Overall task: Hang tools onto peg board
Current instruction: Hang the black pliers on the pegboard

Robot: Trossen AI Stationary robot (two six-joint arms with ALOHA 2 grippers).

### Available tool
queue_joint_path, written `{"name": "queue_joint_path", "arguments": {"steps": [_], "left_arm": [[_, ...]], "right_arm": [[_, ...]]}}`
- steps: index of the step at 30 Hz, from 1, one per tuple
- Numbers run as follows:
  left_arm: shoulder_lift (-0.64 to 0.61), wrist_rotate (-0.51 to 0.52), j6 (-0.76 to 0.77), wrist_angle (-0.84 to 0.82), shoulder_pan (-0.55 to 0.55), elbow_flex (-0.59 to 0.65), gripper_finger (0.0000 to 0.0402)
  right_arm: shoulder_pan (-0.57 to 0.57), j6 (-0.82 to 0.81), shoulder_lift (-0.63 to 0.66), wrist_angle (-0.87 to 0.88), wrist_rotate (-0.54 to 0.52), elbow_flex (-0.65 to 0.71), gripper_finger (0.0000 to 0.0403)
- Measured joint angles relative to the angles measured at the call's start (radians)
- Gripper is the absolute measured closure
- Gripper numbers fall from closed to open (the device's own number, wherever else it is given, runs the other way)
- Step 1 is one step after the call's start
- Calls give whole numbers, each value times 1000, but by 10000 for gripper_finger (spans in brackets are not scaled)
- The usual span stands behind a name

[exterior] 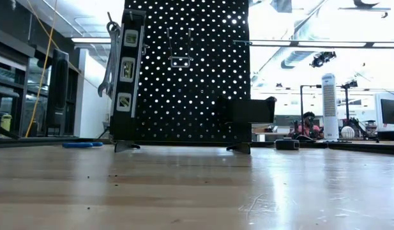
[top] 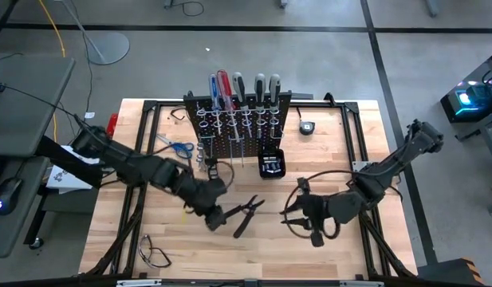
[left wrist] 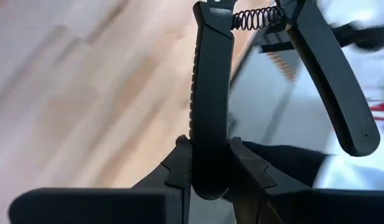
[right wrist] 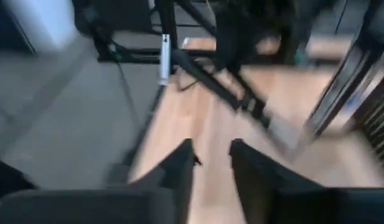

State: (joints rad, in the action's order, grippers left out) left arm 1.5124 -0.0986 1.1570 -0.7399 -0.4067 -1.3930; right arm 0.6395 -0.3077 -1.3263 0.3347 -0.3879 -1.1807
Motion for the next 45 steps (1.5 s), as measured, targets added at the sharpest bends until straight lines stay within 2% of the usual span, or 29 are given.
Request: {"name": "queue_joint_path", "arguments": {"steps": [4,8,11,17,24,34,37,40,45], "left_arm": [[-1,-107,47,124,60,-1,341],[-1,-119,84,205,98,-1,341],[-1,-118,90,235,114,-1,341],[-1,-112,98,232,120,-1,341],[-2,-109,97,233,119,-1,341],[-2,-107,84,243,120,-2,341],[-2,-109,79,243,120,-2,341],[-3,-107,77,248,121,-3,341],[-4,-94,48,265,131,-6,341]], "right_arm": [[-1,349,-89,137,-151,-168,226],[-5,590,-195,262,-295,-305,164],[-5,655,-253,322,-340,-371,149],[-18,647,-279,326,-319,-394,147],[-55,630,-279,314,-333,-393,188],[-116,664,-319,284,-149,-392,260],[-105,662,-332,275,-196,-391,306],[-87,625,-328,290,-233,-399,377],[-67,542,-325,393,-256,-456,386]]}}
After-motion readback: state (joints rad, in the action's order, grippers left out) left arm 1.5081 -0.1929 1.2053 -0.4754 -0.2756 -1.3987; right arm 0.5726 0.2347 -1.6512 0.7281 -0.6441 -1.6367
